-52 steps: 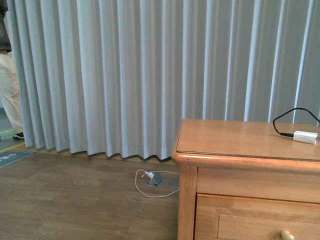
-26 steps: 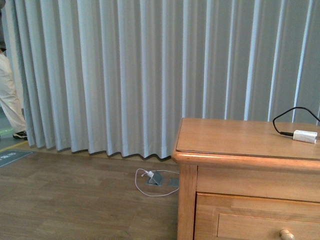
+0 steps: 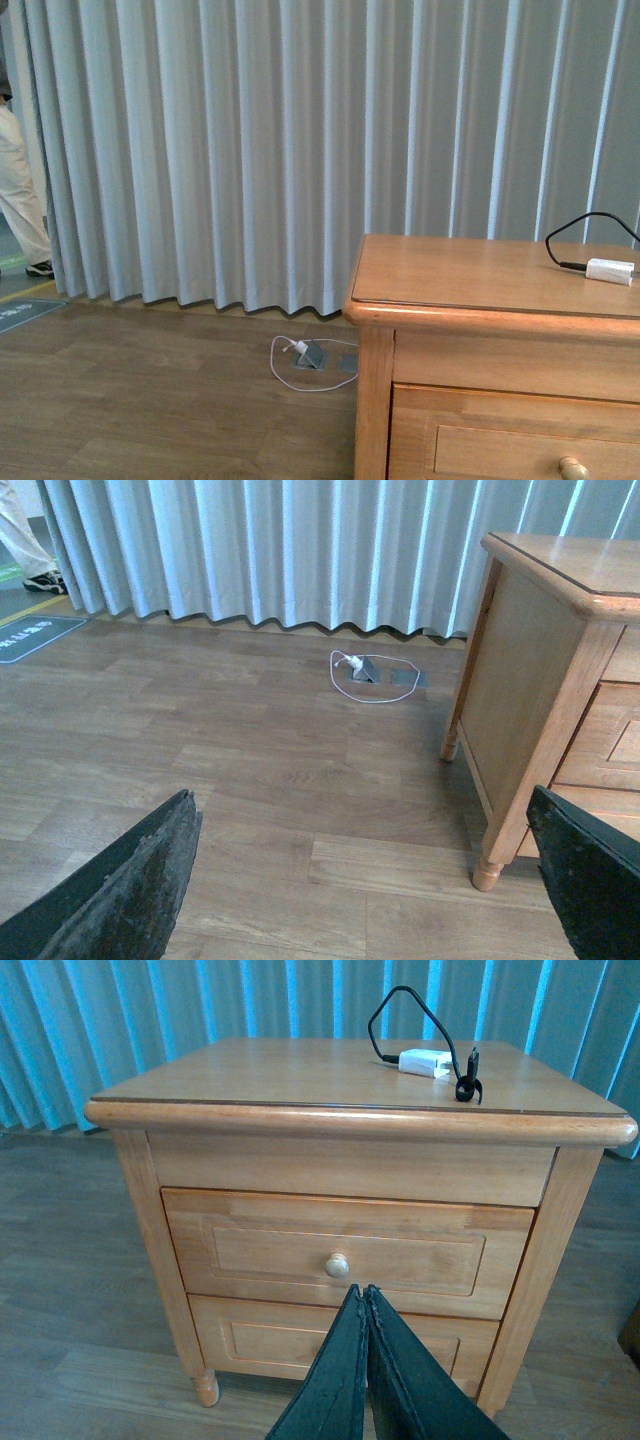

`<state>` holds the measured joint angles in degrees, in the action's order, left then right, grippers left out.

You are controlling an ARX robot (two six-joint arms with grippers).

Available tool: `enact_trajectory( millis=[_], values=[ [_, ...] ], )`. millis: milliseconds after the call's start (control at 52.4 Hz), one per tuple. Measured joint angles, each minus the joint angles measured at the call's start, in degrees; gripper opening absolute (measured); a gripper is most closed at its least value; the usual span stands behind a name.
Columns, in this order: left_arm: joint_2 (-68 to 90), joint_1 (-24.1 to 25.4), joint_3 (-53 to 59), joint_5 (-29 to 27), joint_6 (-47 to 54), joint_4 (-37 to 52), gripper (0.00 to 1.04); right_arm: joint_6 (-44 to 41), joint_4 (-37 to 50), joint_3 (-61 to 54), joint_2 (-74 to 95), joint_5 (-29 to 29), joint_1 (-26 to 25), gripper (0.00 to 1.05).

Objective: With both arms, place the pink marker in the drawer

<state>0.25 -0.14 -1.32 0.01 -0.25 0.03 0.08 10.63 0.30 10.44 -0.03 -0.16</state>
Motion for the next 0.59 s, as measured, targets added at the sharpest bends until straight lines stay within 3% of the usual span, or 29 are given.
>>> enact_trajectory(
  millis=[133, 362, 591],
  values=[
    [0.00, 0.00, 0.00, -0.04, 0.00, 0.00, 0.99, -0.02, -10.03, 0.04, -8.20, -0.02, 0.00, 0.01],
    [0.00, 0.00, 0.00, 0.00, 0.00, 0.00, 0.99, -0.02, -10.54, 0.04, -10.19, -0.02, 0.00, 0.01],
    [0.00, 0.00, 0.00, 0.00, 0.00, 0.00, 0.99, -0.04, -10.54, 0.04, -10.19, -0.02, 0.00, 0.42]
  ],
)
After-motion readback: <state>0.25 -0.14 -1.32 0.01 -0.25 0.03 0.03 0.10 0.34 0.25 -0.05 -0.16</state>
